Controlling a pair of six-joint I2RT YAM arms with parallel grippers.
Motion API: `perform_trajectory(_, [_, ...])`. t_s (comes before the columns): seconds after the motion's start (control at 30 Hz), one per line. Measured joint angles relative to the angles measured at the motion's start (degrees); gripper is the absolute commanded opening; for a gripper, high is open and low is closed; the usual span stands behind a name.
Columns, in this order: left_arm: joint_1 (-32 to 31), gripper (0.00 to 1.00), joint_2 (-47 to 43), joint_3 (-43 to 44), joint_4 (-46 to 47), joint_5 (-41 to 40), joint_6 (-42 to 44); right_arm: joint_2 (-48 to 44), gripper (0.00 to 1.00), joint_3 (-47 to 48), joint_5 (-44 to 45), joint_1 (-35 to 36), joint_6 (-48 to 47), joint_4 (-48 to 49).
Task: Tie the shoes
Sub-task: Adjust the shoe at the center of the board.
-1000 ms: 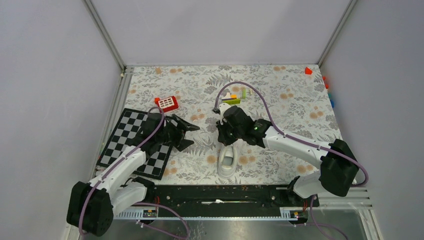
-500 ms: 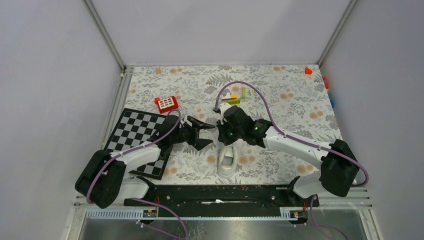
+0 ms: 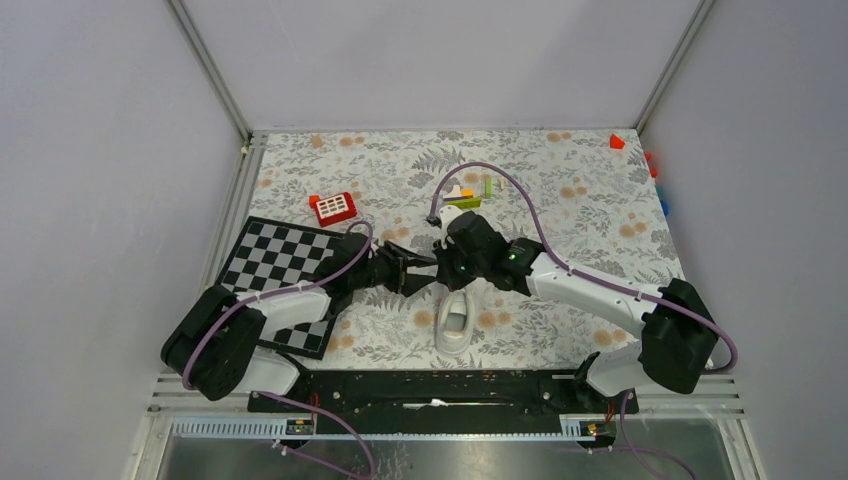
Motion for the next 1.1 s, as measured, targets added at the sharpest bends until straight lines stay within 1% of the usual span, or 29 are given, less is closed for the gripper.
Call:
perform_trajectory(0.03, [0.0, 0.28, 0.5, 0.0, 0.3, 0.0, -0.1, 0.0, 0.0, 0.0, 0.0, 0.0, 0.0, 0.0])
perform_trajectory(0.07, [-0.1, 0.15, 0.9, 0.1, 0.6, 0.0, -0.5, 0.0, 0.0, 0.0, 0.0, 0.0, 0.0, 0.0])
perform_trajectory(0.1, [-0.1, 0.04, 1.4, 0.2, 0.9, -0.1, -0.8, 0.0, 0.0, 0.0, 0.0, 0.0, 0.0, 0.0])
perform_trajectory(0.13, [-0.2, 0.0, 1.8, 0.3, 1.0, -0.1, -0.9, 0.0, 0.0, 0.0, -0.1, 0.0, 0.0, 0.0])
perform_trajectory(0.17, [-0.3, 0.0, 2.2, 0.3, 1.5, -0.1, -1.0, 0.0, 0.08, 0.0, -0.1, 0.0, 0.0, -0.1])
perform_trajectory(0.23, [-0.5, 0.0, 2.7, 0.3, 2.5, -0.1, -1.5, 0.0, 0.43, 0.0, 0.0, 0.0, -0.1, -0.6])
perform_trajectory(0.3, [-0.6, 0.0, 2.7, 0.3, 3.1, -0.2, -1.5, 0.0, 0.61, 0.3, 0.6, 0.0, 0.2, -2.5])
perform_trajectory(0.33, [-0.7, 0.0, 2.7, 0.3, 3.3, -0.2, -1.4, 0.0, 0.65, 0.7, 1.4, 0.0, 0.2, -3.8])
perform_trajectory(0.37, [-0.7, 0.0, 2.7, 0.3, 3.3, -0.3, -1.2, -0.1, 0.75, 1.1, 2.1, 0.0, 0.6, -4.7])
perform_trajectory(0.4, [-0.7, 0.0, 2.6, 0.3, 3.2, -0.3, -0.9, -0.3, 0.83, 1.5, 3.5, 0.0, 0.9, -5.6])
perform_trajectory(0.47, [-0.7, 0.0, 2.3, 0.3, 2.5, -0.5, 0.0, -2.2, 0.89, 1.7, 6.3, 0.0, 1.9, -7.0])
perform_trajectory(0.53, [-0.7, 0.0, 1.7, 0.6, 0.7, -0.6, 1.9, -6.3, 0.93, 1.4, 9.6, 0.0, 3.2, -8.5])
perform_trajectory(0.6, [-0.7, 0.0, 1.2, 1.2, -1.1, -0.7, 3.6, -11.9, 0.93, 0.3, 13.1, 0.0, 5.0, -8.9])
perform_trajectory(0.67, [-0.7, 0.0, 0.4, 2.3, -3.9, -0.9, 6.1, -19.8, 0.89, -1.4, 18.1, -0.1, 8.3, -9.5])
perform_trajectory(0.73, [-0.7, 0.0, -0.5, 3.5, -7.0, -1.0, 8.8, -25.4, 0.8, -2.7, 21.7, -1.0, 12.4, -11.1])
perform_trajectory(0.8, [-0.7, 0.0, -1.4, 6.1, -11.5, -1.3, 12.8, -30.1, 0.71, -5.0, 22.9, -4.6, 18.1, -13.6])
perform_trajectory(0.9, [-0.7, 0.0, -2.2, 9.9, -16.5, -2.3, 18.1, -36.5, 0.59, -12.8, 20.2, -14.8, 28.0, -14.8])
perform_trajectory(0.97, [-0.7, 0.0, -2.9, 11.7, -19.3, -2.9, 21.8, -40.4, 0.52, -20.3, 16.7, -19.6, 35.2, -14.7])
perform_trajectory(1.03, [-0.7, 0.0, -3.3, 13.4, -22.2, -3.4, 25.4, -44.1, 0.51, -29.4, 12.0, -21.4, 43.3, -12.3])
perform_trajectory(1.1, [-0.7, 0.0, -3.3, 15.1, -25.2, -3.6, 29.1, -46.7, 0.54, -37.4, 7.3, -21.5, 50.6, -9.5])
